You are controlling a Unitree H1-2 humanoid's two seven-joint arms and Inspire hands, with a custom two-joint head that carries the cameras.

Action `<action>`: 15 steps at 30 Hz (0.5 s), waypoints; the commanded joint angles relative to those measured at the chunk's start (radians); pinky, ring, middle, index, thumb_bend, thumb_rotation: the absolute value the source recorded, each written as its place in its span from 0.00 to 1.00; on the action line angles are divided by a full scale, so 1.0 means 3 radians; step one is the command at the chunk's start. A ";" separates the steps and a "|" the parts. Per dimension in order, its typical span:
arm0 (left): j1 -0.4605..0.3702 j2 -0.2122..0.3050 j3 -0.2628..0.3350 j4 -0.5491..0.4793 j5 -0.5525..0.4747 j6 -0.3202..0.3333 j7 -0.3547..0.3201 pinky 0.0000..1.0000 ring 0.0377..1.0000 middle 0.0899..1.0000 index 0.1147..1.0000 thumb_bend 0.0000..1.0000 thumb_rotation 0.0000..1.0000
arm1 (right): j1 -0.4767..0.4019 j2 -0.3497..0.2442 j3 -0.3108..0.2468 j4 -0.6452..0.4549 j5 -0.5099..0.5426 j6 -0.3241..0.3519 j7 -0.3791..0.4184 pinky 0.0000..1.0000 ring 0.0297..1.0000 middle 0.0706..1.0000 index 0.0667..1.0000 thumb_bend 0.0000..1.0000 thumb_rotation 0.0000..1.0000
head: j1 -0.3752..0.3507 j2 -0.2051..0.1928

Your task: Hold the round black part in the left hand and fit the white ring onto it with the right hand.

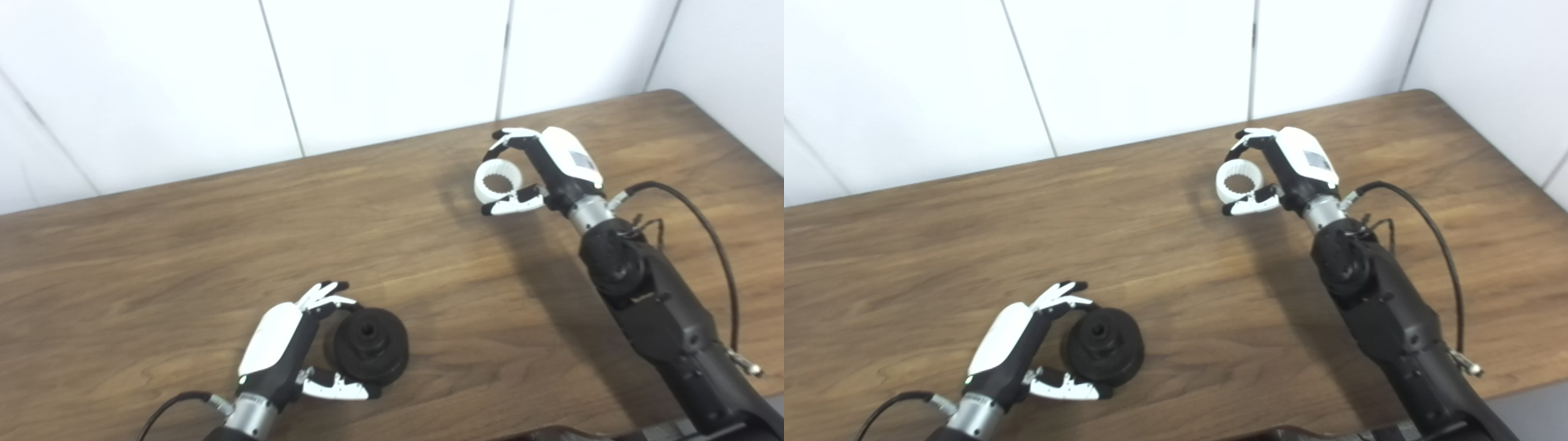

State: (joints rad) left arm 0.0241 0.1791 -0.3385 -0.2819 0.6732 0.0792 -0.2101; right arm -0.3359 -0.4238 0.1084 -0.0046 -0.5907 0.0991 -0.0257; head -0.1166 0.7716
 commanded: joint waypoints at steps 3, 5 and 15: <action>-0.0071 -0.0018 -0.0034 0.0029 0.0119 0.0024 0.0022 0.90 0.95 0.90 0.50 0.85 0.22 | -0.0056 0.0001 -0.0039 -0.0374 0.0081 -0.0093 0.0059 0.75 0.87 0.82 0.45 0.52 0.14 | 0.0096 0.0014; -0.0077 -0.0037 -0.0040 0.0036 0.0136 0.0041 0.0025 0.91 0.95 0.90 0.50 0.86 0.21 | -0.0031 0.0006 -0.0035 -0.0459 0.0099 -0.0093 0.0092 0.74 0.87 0.82 0.45 0.52 0.14 | 0.0141 0.0019; -0.0134 -0.0108 -0.0083 0.0079 0.0227 0.0114 0.0043 0.90 0.95 0.90 0.50 0.87 0.19 | 0.0177 0.0146 -0.0011 -0.0926 0.0252 -0.0169 0.0230 0.74 0.87 0.80 0.45 0.52 0.14 | 0.0428 0.0062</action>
State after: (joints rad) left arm 0.0071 0.1438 -0.3572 -0.2637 0.7092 0.1042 -0.1982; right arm -0.2539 -0.3825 0.1160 -0.2236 -0.5324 0.0846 0.0442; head 0.0106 0.7900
